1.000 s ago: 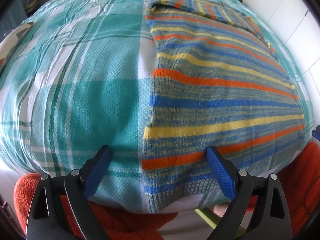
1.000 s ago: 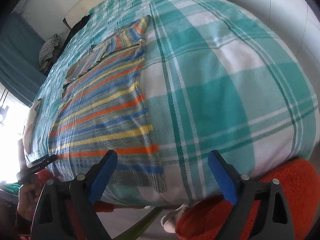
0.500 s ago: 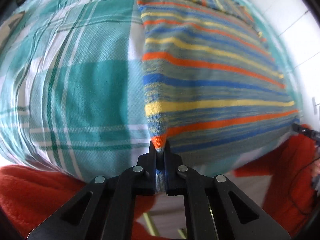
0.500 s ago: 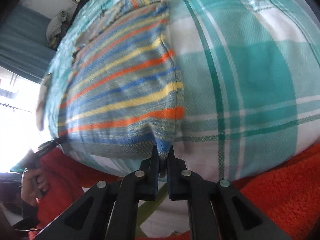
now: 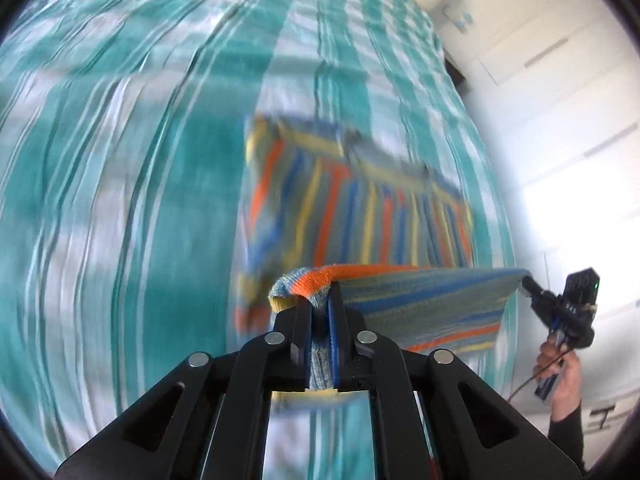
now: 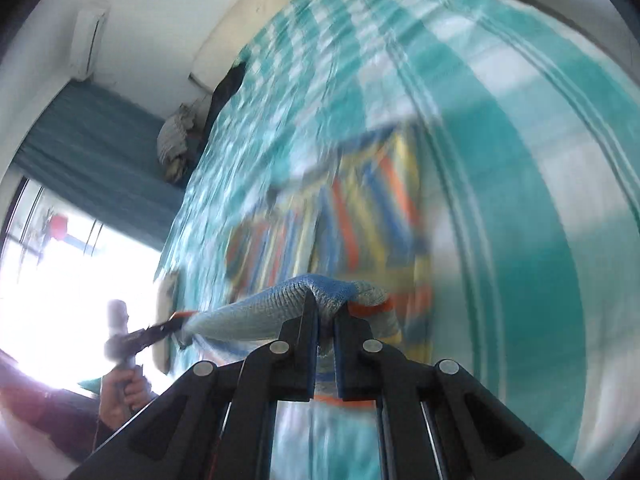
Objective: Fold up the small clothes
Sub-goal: 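Grasp the hem with both grippers and fold it up toward the collar, then open both grippers and lift them off the folded sweater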
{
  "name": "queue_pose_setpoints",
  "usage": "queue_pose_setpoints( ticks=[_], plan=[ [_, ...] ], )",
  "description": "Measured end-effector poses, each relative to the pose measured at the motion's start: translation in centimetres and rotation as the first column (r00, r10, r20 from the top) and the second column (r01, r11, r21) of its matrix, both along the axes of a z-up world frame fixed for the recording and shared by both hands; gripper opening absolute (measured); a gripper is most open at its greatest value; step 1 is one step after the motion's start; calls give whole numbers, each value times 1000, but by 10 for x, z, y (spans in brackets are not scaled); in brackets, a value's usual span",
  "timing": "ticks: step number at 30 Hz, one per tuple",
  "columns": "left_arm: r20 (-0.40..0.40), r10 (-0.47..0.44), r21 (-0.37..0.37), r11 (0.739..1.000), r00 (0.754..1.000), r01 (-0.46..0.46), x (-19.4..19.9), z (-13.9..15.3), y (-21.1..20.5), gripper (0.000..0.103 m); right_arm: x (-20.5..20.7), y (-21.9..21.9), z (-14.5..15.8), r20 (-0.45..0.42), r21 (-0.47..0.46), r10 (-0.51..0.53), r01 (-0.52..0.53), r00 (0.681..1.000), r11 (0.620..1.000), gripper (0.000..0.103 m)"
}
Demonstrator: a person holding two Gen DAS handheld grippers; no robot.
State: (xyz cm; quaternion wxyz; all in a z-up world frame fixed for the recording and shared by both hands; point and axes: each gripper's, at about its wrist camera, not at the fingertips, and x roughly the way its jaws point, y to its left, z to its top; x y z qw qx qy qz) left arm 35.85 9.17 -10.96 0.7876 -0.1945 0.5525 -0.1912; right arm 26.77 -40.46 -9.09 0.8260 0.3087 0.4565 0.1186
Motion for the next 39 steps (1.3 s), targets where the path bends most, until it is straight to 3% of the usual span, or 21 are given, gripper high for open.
queue_pose_setpoints(
  ticks=[1,2,3,4,5,7,9,12,14,15,16,17,19,21,22,24,25,28,31,35,39],
  plan=[
    [21,26,15,1000,999,-26,31,-4,-5,29,27,-5,-5,12,16,-6,6,1000,1000,8],
    [42,54,34,998,998,-56,51,-11,-2,63,56,-10,-12,31,42,-6,5,1000,999,11],
    [57,105,50,993,993,-108,61,-16,4,74,80,-17,-19,47,27,-51,49,998,998,17],
    [65,161,57,985,985,-165,66,-21,10,75,95,-24,-22,48,-16,-114,115,992,993,40],
    [65,184,45,981,981,-187,69,-22,13,74,106,-27,-27,42,-63,-160,162,986,985,49],
    [107,149,7,989,983,-150,56,-21,12,74,111,-26,-26,47,-89,-146,150,988,985,49],
    [208,47,87,994,977,-66,28,-13,-5,75,99,-6,-16,96,-161,-43,59,994,985,49],
    [252,-157,135,983,955,126,-2,-23,-42,78,75,43,-20,106,-264,196,-163,975,951,49],
    [196,-285,265,937,938,229,-27,-51,-66,75,52,68,-39,56,-314,323,-290,945,904,48],
    [106,-333,371,887,937,273,-37,-79,-72,58,38,81,-56,-1,-371,369,-343,930,863,48],
    [65,-338,421,862,939,282,-44,-94,-69,58,30,85,-73,-60,-415,384,-373,921,830,47],
    [99,-331,419,869,938,262,-53,-94,-59,58,20,84,-93,-133,-461,384,-400,914,792,43],
    [90,-278,440,872,956,213,-59,-87,-42,58,-2,67,-96,-74,-478,361,-350,930,805,35],
    [95,-204,430,891,974,145,-64,-75,-28,58,-11,56,-86,-93,-479,284,-293,954,828,27],
    [123,-172,395,912,977,111,-70,-65,-21,61,-17,55,-77,-94,-500,233,-248,968,829,32],
    [170,-122,322,945,978,62,-88,-51,-12,82,-31,60,-60,-45,-523,205,-198,978,829,34],
    [192,-100,298,954,976,39,-99,-45,-10,85,-42,63,-52,-11,-505,207,-184,978,843,38],
    [229,-100,273,962,968,35,-130,-43,-14,87,-85,74,-43,65,-450,161,-115,985,885,56],
    [216,-134,297,953,967,66,-142,-46,-16,87,-114,91,-49,72,-461,147,-98,986,882,56],
    [244,-115,258,965,963,50,-120,-29,-12,87,-147,104,-48,56,-485,139,-94,989,869,56],
    [274,-94,255,967,957,22,-54,-7,-11,87,-161,108,-39,89,-520,155,-87,984,850,56]
  ],
)
